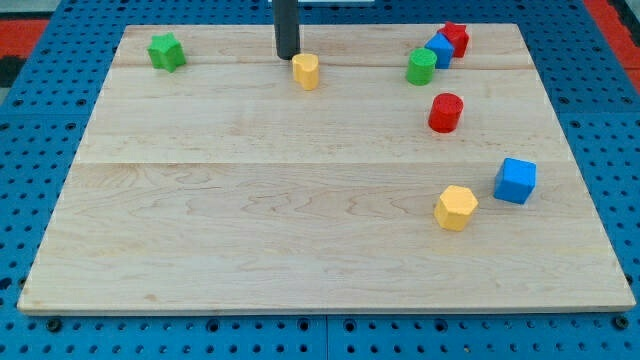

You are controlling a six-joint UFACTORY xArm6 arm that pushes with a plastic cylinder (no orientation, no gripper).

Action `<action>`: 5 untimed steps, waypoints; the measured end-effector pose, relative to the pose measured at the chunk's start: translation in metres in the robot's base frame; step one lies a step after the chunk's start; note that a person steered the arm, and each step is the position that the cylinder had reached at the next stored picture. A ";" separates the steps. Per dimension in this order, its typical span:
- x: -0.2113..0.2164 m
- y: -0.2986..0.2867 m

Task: Point your arm at the top right of the red circle

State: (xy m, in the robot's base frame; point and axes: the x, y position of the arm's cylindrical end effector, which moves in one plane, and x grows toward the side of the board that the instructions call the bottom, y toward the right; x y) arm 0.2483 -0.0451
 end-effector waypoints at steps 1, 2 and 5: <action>0.000 -0.006; 0.002 0.018; 0.066 0.081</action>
State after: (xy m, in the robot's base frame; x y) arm 0.3140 0.0363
